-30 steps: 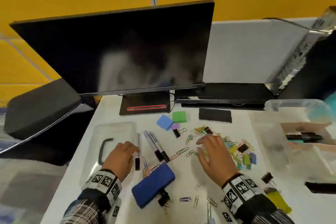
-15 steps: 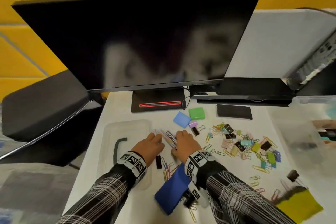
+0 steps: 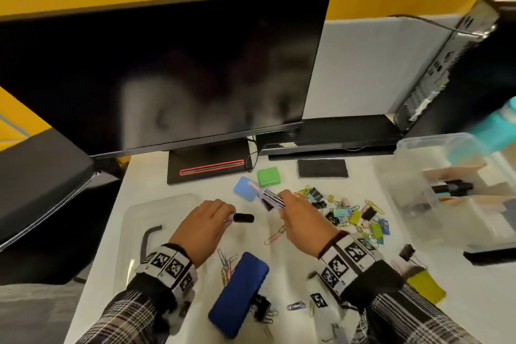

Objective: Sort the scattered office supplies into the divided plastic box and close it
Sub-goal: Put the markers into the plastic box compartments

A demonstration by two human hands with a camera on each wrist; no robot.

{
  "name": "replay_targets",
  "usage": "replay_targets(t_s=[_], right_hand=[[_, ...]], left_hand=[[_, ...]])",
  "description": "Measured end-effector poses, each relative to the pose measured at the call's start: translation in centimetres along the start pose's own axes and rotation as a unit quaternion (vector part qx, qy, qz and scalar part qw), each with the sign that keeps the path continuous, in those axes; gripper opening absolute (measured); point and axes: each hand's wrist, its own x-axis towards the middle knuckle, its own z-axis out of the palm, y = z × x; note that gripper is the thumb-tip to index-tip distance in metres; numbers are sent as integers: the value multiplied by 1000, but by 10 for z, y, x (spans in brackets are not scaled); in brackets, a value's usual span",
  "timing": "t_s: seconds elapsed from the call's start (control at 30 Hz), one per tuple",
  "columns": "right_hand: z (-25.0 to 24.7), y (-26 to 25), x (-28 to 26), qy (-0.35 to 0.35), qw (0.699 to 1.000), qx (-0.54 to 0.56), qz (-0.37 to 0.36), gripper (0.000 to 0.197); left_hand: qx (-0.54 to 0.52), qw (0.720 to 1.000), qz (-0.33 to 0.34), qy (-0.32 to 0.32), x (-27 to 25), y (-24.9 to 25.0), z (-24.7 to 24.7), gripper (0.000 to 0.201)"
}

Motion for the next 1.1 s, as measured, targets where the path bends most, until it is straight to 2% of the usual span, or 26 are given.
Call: replay_targets(t_s=[0.13,0.27,0.4,0.47,0.53,0.73,0.87,1.1], right_hand=[[-66,39,-34,68,995,-75,-19,27],[-131,105,-60,128,969,-206,48,31],[-182,165,-84,114,930,-306,170,34],[-197,184,-91,101,914,-339,199,33],[-203,202,-91,71,906,-361,207,29],[-202,237,-67,-36,932,-312,179,27],[-205,246,-61,-49,949,-262,165,20],[-205,250,-58,-68,962,-227,134,24]], left_hand=[[-43,999,5,-22,20,39,7,31],[-61,997,-24,-29,43,79,20,30],[-56,998,-8,-7,58,121,28,31],[-57,998,3,-2,62,137,31,33],[-55,998,15,-8,63,148,35,45],[-44,999,12,-14,59,169,48,65],[-53,998,-16,-13,53,171,54,64],[-51,998,-40,-7,44,174,54,61]])
